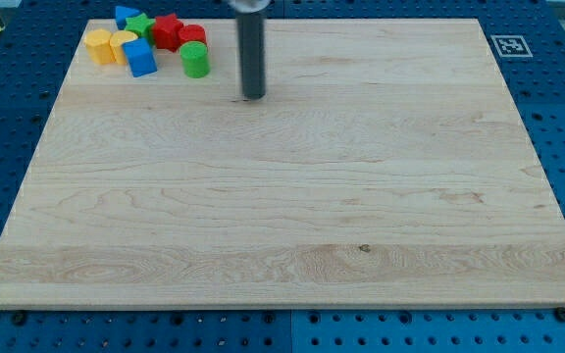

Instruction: Push the yellow hexagon and yellow heart towards the center right

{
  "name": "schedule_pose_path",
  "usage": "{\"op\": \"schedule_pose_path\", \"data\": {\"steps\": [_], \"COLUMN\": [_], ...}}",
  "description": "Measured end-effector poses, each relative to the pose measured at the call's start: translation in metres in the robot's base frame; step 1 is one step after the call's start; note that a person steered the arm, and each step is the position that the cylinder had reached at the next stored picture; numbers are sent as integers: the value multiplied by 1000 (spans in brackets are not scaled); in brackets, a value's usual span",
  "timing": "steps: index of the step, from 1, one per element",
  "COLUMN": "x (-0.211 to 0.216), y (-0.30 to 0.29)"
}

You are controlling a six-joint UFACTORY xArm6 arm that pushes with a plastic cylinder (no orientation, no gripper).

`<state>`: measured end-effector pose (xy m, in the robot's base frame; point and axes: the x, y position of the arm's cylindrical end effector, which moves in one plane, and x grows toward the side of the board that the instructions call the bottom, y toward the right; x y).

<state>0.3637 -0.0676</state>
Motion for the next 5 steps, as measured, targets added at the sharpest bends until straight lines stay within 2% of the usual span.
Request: {"op": "schedule_pose_path", "data": {"steps": [1, 2, 3, 4, 5], "x": [18, -5, -36, -36, -64], "y": [-84, -176, -235, -235, -237]}}
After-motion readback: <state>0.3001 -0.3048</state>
